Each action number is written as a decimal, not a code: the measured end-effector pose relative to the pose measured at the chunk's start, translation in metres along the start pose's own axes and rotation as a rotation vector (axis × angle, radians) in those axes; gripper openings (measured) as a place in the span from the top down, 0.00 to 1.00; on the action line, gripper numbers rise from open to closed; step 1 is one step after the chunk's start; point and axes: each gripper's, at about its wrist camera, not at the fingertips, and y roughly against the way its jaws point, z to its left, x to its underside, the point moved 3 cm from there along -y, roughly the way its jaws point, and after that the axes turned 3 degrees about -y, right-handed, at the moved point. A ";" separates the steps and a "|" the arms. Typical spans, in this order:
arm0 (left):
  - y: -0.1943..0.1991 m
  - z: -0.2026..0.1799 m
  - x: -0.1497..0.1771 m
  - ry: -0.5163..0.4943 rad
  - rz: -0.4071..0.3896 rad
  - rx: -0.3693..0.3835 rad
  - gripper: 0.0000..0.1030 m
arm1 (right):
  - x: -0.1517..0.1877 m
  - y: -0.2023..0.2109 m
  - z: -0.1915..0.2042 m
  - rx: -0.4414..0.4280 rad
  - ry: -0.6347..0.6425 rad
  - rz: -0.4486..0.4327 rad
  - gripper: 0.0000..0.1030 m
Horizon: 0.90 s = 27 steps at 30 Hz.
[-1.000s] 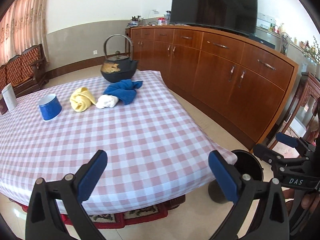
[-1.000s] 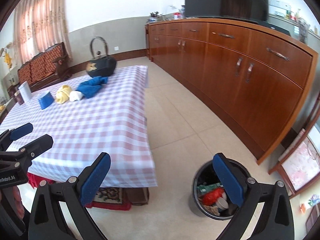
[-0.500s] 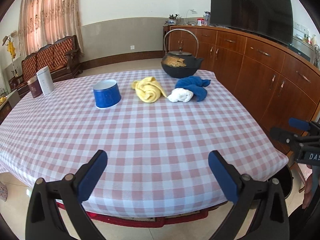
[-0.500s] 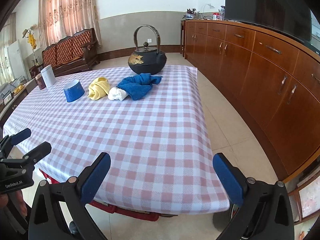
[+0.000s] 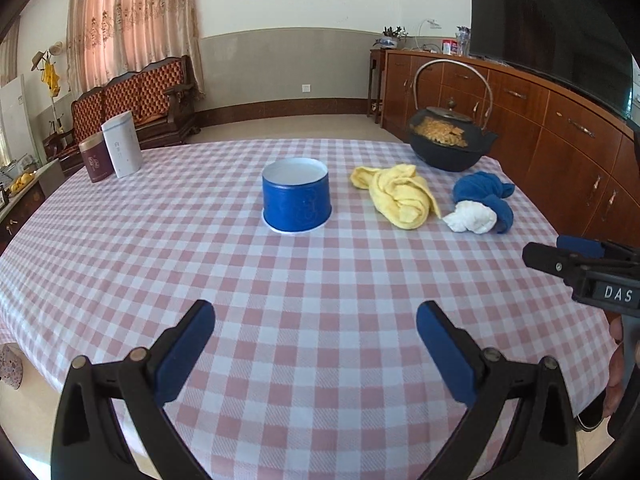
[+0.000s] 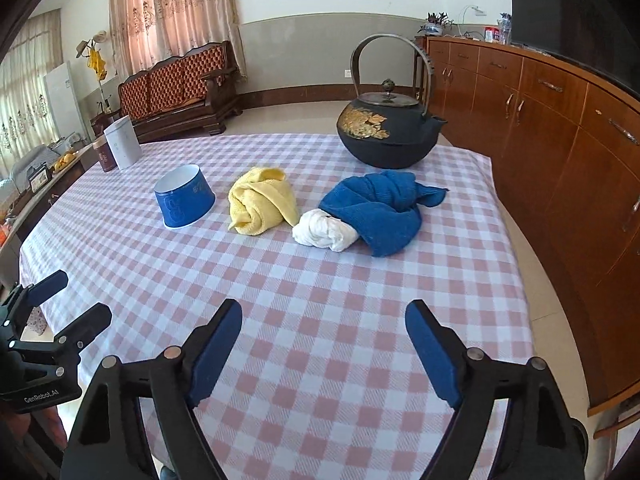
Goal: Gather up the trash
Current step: 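Move both tools back toward the table, then grasp white cloth with right gripper while left gripper grasps blue cup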
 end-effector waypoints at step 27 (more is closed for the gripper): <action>-0.131 0.019 -0.076 0.019 0.115 0.052 0.29 | -0.059 -0.119 -0.013 -0.034 -0.093 0.119 0.49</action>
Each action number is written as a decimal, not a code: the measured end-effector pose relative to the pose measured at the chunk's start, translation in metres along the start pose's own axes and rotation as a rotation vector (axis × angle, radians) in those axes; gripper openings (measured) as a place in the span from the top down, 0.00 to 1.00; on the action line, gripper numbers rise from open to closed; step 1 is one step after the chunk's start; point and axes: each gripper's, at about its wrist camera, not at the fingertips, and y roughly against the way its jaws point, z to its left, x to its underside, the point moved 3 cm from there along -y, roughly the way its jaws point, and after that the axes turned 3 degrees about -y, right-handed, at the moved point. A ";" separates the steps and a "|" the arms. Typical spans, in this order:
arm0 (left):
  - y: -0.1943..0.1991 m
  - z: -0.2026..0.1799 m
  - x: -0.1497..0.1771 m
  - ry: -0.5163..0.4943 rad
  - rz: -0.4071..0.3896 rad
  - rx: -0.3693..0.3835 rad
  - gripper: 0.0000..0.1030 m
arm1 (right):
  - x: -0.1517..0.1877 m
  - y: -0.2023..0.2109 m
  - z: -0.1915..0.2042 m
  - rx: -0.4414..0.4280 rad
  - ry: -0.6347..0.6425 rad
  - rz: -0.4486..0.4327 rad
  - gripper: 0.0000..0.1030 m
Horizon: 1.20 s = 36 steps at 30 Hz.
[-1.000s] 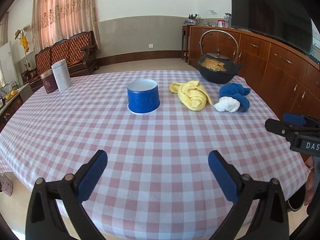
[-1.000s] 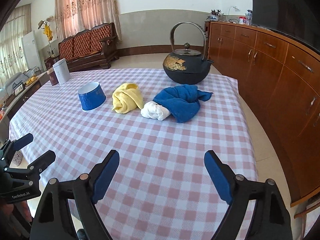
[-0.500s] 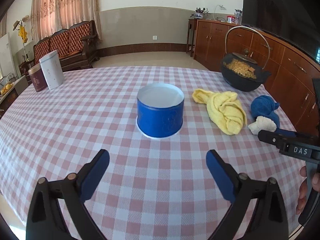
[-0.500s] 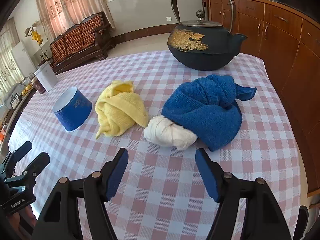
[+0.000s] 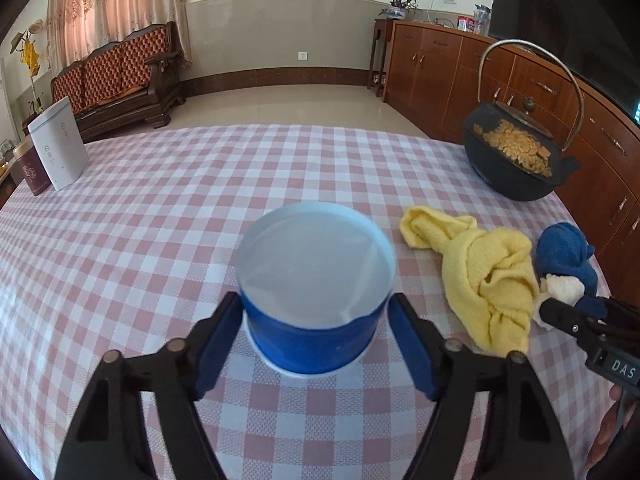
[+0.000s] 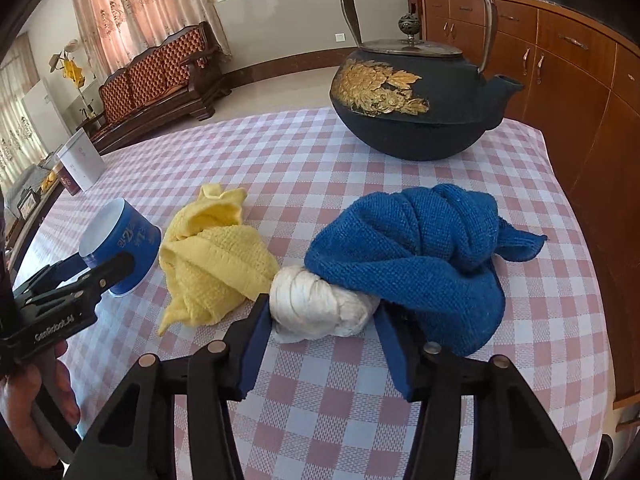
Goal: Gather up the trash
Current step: 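Grasp white cloth with right gripper while left gripper grasps blue cup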
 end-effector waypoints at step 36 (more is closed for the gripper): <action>0.152 -0.094 0.097 -0.126 -0.150 0.077 0.45 | 0.112 0.183 -0.034 0.072 0.021 -0.172 0.50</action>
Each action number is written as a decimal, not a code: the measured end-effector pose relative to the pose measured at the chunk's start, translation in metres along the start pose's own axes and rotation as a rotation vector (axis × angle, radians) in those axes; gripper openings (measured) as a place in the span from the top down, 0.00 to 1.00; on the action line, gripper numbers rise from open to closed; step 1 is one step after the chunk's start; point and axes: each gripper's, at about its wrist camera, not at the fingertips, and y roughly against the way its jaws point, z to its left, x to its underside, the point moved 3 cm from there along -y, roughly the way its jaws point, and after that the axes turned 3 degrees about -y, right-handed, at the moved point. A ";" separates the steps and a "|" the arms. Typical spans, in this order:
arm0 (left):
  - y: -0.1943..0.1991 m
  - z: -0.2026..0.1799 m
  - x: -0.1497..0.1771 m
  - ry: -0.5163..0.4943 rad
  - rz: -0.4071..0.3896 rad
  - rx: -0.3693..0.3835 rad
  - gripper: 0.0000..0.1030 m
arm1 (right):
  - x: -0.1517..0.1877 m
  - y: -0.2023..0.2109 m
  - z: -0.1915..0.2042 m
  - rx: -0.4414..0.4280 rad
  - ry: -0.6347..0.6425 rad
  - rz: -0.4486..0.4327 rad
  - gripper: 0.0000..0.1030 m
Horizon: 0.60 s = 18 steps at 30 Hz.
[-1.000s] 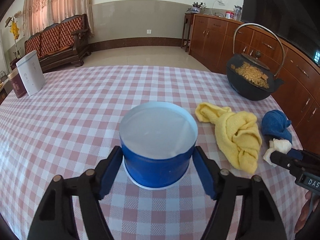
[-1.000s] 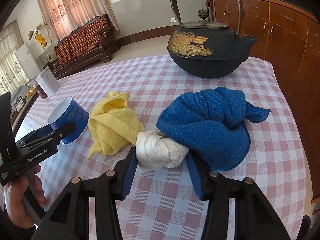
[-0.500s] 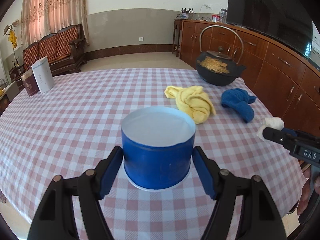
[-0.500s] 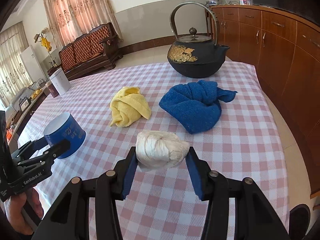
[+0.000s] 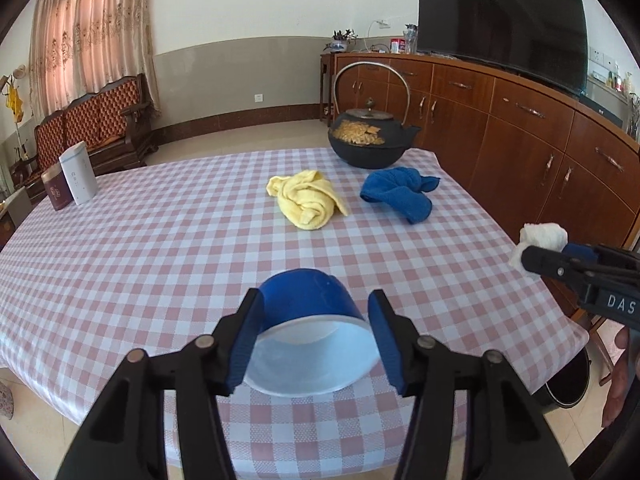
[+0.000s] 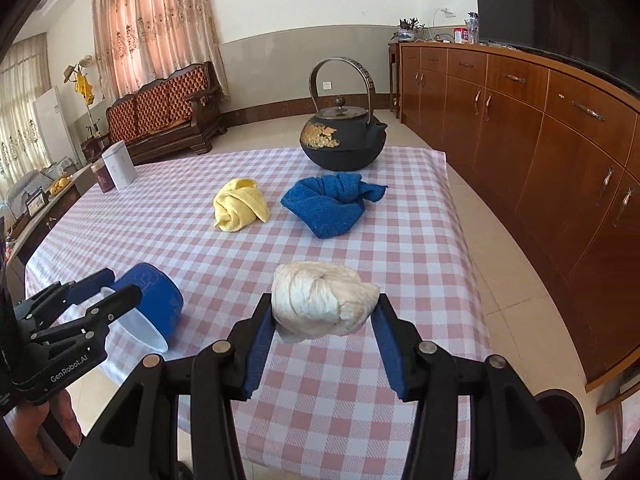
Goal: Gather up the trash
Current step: 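Grasp white cloth with right gripper while left gripper grasps blue cup, then carry white cloth and blue cup over the black bin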
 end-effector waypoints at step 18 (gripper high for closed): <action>-0.040 0.011 0.022 0.093 0.075 0.038 0.20 | 0.015 -0.022 -0.008 0.000 -0.021 0.059 0.50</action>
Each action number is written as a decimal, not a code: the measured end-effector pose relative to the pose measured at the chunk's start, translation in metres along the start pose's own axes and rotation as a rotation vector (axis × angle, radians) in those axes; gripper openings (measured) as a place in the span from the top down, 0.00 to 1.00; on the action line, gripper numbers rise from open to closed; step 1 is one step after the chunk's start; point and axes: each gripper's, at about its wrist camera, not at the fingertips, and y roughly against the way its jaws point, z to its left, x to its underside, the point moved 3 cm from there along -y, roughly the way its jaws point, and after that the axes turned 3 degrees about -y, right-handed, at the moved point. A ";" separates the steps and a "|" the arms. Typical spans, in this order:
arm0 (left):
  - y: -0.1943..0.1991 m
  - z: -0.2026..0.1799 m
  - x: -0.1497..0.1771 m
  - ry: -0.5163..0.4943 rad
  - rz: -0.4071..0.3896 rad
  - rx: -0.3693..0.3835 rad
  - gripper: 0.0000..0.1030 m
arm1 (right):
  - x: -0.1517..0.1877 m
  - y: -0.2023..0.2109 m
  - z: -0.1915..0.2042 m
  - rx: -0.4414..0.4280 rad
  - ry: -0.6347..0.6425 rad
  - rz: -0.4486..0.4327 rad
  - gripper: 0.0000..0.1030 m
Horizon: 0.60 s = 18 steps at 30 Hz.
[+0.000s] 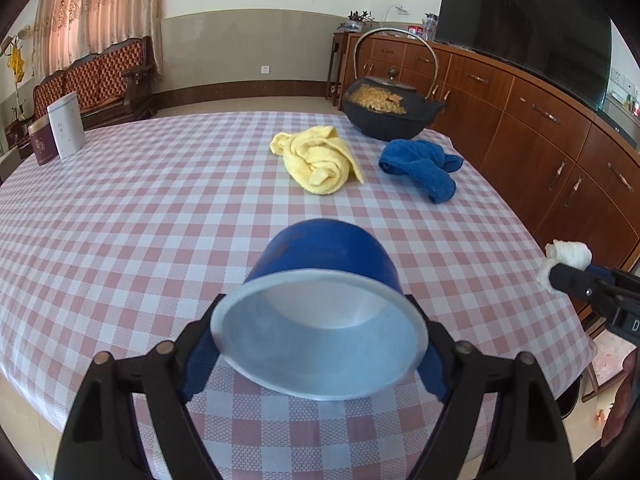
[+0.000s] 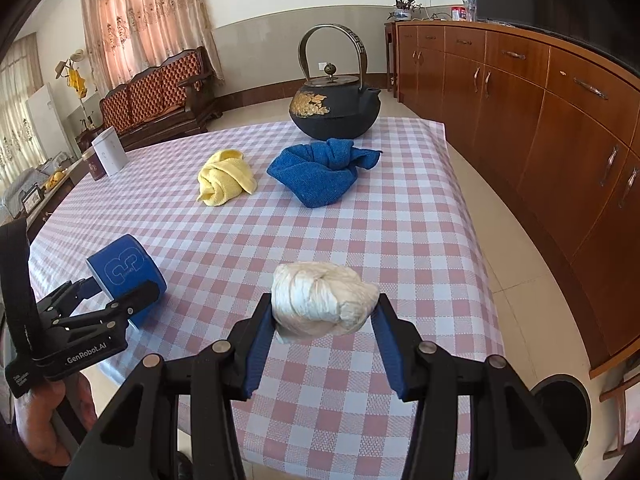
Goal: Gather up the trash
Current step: 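Carry white cloth and blue cup over the black bin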
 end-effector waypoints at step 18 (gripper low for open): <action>0.054 -0.066 -0.025 -0.092 -0.111 0.108 0.20 | 0.007 0.041 -0.045 0.051 -0.059 -0.062 0.50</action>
